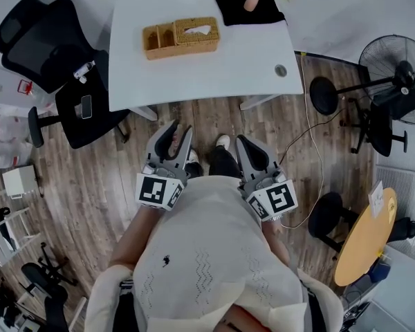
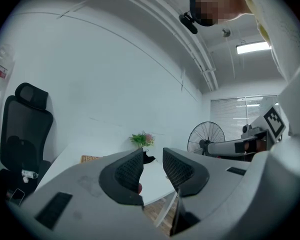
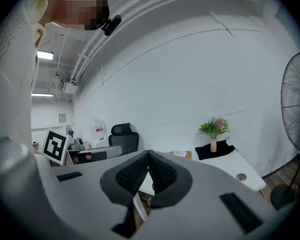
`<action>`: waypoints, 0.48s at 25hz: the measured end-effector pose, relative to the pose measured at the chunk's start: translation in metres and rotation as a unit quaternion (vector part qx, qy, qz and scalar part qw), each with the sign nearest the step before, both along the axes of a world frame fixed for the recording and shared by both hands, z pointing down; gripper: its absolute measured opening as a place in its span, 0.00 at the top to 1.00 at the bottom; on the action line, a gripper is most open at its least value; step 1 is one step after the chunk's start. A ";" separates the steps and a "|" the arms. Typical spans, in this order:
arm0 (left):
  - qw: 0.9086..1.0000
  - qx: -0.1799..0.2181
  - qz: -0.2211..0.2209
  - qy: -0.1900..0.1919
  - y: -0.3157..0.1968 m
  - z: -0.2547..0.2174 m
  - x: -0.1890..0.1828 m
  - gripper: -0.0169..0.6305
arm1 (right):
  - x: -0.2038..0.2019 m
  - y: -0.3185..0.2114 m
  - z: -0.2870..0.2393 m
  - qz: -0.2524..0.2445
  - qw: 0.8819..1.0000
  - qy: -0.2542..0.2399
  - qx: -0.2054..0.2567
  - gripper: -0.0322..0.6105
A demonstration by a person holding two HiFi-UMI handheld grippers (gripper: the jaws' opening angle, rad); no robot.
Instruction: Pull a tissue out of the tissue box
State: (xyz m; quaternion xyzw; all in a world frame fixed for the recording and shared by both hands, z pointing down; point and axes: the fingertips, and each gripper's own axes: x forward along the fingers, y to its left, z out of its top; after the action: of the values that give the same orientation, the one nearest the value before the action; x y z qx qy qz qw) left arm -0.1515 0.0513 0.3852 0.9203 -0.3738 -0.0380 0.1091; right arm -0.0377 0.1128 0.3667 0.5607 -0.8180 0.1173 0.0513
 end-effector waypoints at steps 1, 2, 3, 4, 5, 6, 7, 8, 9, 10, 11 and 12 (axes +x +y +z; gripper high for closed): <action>1.000 0.000 0.000 0.000 -0.001 0.000 0.000 0.78 | -0.001 -0.001 0.000 -0.001 1.000 0.001 0.000 0.95; 1.000 0.001 0.000 0.000 -0.003 0.000 -0.001 0.78 | -0.002 -0.003 0.000 -0.003 1.000 0.001 0.000 0.95; 1.000 0.001 -0.001 0.000 -0.005 -0.001 -0.001 0.78 | -0.002 -0.006 -0.001 -0.004 1.000 0.002 0.000 0.95; 1.000 0.002 -0.002 0.000 -0.007 -0.001 -0.001 0.78 | -0.003 -0.009 0.000 -0.006 1.000 0.002 0.000 0.95; 1.000 0.002 -0.004 0.001 -0.009 -0.001 -0.002 0.78 | -0.003 -0.011 0.000 -0.008 1.000 0.002 0.000 0.95; 1.000 0.001 -0.006 0.001 -0.011 0.000 -0.001 0.78 | -0.003 -0.014 0.000 -0.010 1.000 0.001 -0.001 0.95; 1.000 0.000 -0.008 0.001 -0.013 0.001 -0.001 0.78 | -0.002 -0.016 0.001 -0.013 1.000 0.001 -0.002 0.95; 1.000 -0.001 -0.010 0.000 -0.015 0.002 0.000 0.78 | -0.002 -0.019 0.002 -0.015 1.000 0.002 -0.003 0.95; 1.000 -0.002 -0.011 0.000 -0.017 0.002 0.000 0.78 | -0.001 -0.022 0.002 -0.018 1.000 0.002 -0.004 0.95; 1.000 -0.003 -0.013 -0.001 -0.019 0.003 0.001 0.78 | 0.000 -0.025 0.003 -0.021 1.000 0.002 -0.005 0.95; 1.000 -0.003 -0.015 -0.002 -0.022 0.003 0.001 0.78 | 0.000 -0.029 0.004 -0.024 1.000 0.001 -0.005 0.95; 1.000 -0.004 -0.018 -0.003 -0.026 0.004 0.001 0.78 | 0.000 -0.033 0.004 -0.028 1.000 0.001 -0.005 0.95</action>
State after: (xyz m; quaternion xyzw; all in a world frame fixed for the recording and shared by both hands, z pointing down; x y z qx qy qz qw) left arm -0.1510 0.0258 0.3896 0.9130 -0.3911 -0.0359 0.1109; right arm -0.0376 0.0794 0.3709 0.5376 -0.8326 0.1195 0.0583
